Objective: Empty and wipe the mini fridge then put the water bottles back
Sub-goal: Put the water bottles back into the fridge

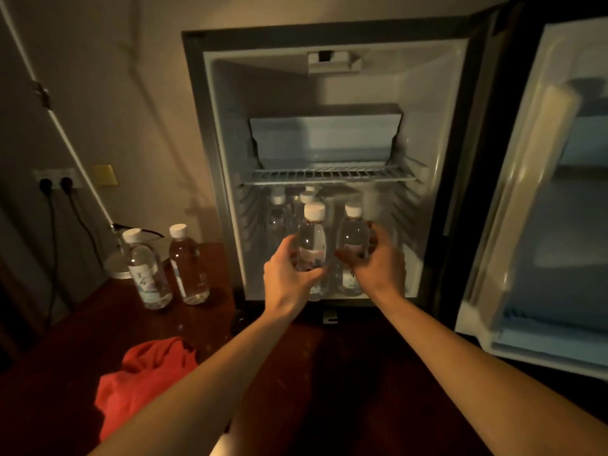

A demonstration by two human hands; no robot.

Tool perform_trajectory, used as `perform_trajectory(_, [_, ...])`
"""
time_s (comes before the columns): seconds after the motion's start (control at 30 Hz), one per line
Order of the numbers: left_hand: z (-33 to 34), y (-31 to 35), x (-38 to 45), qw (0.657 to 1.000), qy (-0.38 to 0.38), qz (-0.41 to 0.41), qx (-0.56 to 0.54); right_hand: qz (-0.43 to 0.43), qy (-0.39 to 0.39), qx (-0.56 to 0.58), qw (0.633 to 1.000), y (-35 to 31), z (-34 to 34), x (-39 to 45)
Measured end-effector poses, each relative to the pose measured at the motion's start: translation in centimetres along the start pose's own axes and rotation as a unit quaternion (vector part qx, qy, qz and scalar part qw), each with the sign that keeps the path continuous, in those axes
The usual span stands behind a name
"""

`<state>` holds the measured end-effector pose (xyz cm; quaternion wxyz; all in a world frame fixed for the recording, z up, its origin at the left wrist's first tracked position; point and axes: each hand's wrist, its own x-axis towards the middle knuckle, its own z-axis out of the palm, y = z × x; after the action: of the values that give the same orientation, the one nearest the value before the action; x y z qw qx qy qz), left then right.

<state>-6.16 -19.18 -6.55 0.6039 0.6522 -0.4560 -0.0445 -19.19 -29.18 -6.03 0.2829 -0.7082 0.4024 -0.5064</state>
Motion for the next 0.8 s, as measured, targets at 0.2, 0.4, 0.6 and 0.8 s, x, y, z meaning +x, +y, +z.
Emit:
perform_trajectory(0.2, [5.1,-1.6,2.8,0.999,-0.016,-0.022,-0.028,0.053,0.022,-0.004,0.998,3.4,0.8,3.8])
perform_trajectory(0.4, [8.8,-3.9,5.5,0.999,-0.016,-0.036,-0.008,0.026,0.025,0.047,0.998,5.2,1.8,5.7])
perform_trajectory(0.6, [11.3,-4.7,7.2,0.999,-0.017,0.000,0.029,0.003,0.038,0.091,0.995,6.4,3.1,8.3])
perform_trajectory(0.8, [13.7,-5.1,9.4,0.997,-0.037,-0.057,0.028,-0.019,0.060,0.102,0.993,7.4,4.4,9.9])
